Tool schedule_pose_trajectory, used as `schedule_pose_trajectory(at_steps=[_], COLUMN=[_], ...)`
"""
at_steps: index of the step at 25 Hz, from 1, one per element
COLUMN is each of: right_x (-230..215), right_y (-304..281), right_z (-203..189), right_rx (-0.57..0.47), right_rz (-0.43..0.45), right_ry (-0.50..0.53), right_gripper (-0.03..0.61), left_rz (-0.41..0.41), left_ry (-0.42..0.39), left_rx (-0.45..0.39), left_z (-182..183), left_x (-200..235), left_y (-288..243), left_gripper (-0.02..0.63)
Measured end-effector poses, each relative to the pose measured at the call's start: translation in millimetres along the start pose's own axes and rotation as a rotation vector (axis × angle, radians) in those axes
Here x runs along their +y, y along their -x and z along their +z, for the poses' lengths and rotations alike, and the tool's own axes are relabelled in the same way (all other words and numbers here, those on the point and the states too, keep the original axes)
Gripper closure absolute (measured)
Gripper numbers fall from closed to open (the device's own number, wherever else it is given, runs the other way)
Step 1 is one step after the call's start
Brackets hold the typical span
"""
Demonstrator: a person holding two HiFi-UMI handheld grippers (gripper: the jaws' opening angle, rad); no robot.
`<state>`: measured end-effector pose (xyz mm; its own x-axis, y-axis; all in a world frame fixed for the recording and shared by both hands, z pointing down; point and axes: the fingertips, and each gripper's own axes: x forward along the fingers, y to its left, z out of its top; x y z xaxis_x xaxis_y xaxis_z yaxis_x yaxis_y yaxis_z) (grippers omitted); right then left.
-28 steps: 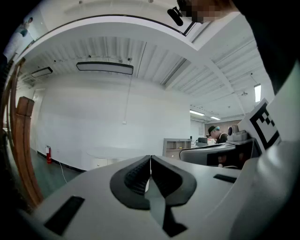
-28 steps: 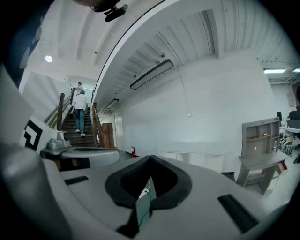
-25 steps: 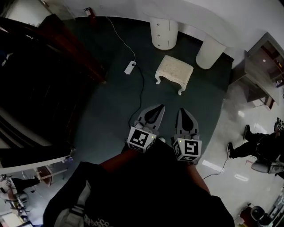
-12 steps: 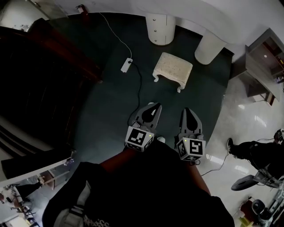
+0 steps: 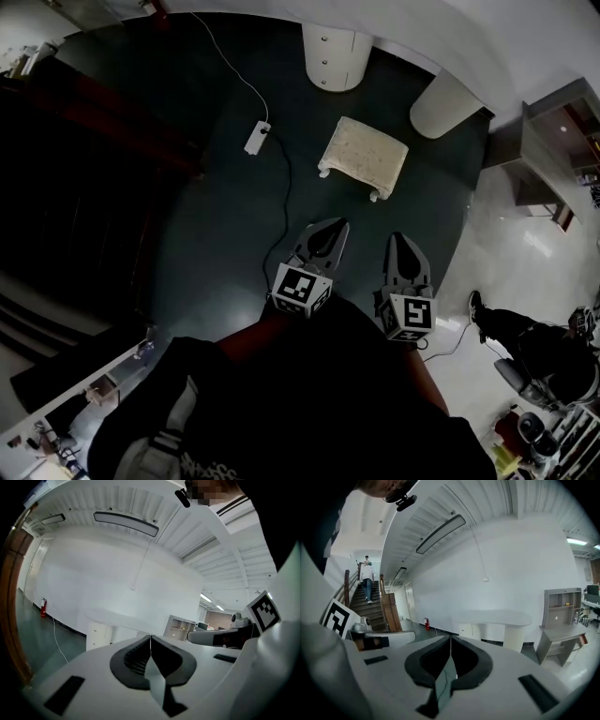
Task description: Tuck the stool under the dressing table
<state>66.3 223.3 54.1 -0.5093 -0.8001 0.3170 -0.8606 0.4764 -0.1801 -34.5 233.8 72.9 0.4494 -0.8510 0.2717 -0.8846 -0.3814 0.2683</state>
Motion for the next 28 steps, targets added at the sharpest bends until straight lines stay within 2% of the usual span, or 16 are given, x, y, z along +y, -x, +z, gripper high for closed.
schedule_pose_trajectory(at_steps=[2,4,6,9,12,15,20,23,25,28], right_x=[-2.9,-4.1,-5.1,-13.5,-28.9,-45.8,-70.1,-81.2,-94.9,-109.8], right_y=[-21.3,-41.0,-59.1,-78.3,-94.4,-103.0,-113.1,-122.6,-132.6,-147.1], right_z=[11.1,21.8,28.4,31.5,31.6,28.3,9.0,2.0,-7.7,-23.1], right_rx=[-0.001,-0.01,-0.009,0.008,0.018,0.01,0.019,0.037,0.052,0.068], right_rz=[-0.015,-0.021,-0.017,-0.033,-0.073,-0.131,-0.161,-0.163,-0.16,-0.136], right_ry=[0.017,0.033,0.034,0.028,0.011,-0.009,-0.066,-0.089,-0.093,-0.113], right_gripper=[0.54,0.54,0.54,0.54,0.54,0.54,0.54,0.54,0.54,0.54], left_rz=[-0.009,-0.012,-0.007,0.002,0.008,-0.004,-0.055,-0.048,-0.035,-0.056], left_ry=[-0.017,-0.036,-0.025,-0.014,-0.012,-0.029,-0.054,-0.074,-0.053,0.055], left_rx=[-0.005,-0.046,-0.064,-0.006,-0.022,-0.001,0.033,0.068,0.088,0.133], left_z=[13.5,29.9,38.1,38.3,42.8,42.3,38.7,28.8,14.4,-14.7], left_x=[16.0,30.7,48.1,76.0,103.1,122.7,135.6,142.0,148.8,156.1], left_y=[-15.4,-29.2,-40.5,-51.7,-66.7,-77.3,-96.6,-111.1,-124.4,-141.5], left_gripper=[0.597,0.597,0.597,0.597,0.597,0.597,0.597,0.597,0.597,0.597])
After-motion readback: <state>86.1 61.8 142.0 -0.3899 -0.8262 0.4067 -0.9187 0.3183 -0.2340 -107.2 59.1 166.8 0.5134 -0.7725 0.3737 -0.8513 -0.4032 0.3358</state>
